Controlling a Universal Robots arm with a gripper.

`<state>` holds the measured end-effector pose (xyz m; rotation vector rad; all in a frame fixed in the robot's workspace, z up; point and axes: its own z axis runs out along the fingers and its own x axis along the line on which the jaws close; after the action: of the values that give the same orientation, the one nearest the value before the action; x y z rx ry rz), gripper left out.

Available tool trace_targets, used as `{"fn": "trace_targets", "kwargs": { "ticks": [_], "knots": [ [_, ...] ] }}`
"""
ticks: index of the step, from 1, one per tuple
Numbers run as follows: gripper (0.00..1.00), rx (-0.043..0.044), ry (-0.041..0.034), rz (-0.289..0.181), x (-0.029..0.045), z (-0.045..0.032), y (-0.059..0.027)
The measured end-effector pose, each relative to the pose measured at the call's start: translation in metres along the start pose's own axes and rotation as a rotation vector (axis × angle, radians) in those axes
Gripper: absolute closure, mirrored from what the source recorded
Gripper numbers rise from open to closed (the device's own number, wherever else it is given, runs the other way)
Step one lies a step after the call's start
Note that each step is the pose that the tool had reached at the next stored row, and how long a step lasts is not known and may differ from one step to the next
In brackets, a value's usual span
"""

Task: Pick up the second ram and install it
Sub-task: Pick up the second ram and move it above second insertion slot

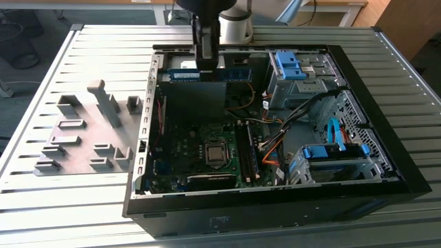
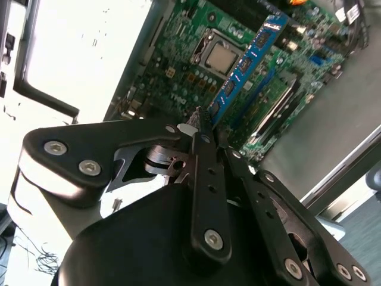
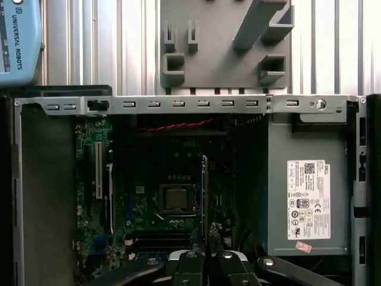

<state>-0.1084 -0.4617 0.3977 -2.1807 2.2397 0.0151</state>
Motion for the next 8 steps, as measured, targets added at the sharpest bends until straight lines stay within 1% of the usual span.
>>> {"fn": "trace_targets", "kwargs": {
  "ticks": [8],
  "knots": [
    [0.86,0.0000,0.0000,0.000,-0.0008,0.0001,-0.0292]
  ]
}}
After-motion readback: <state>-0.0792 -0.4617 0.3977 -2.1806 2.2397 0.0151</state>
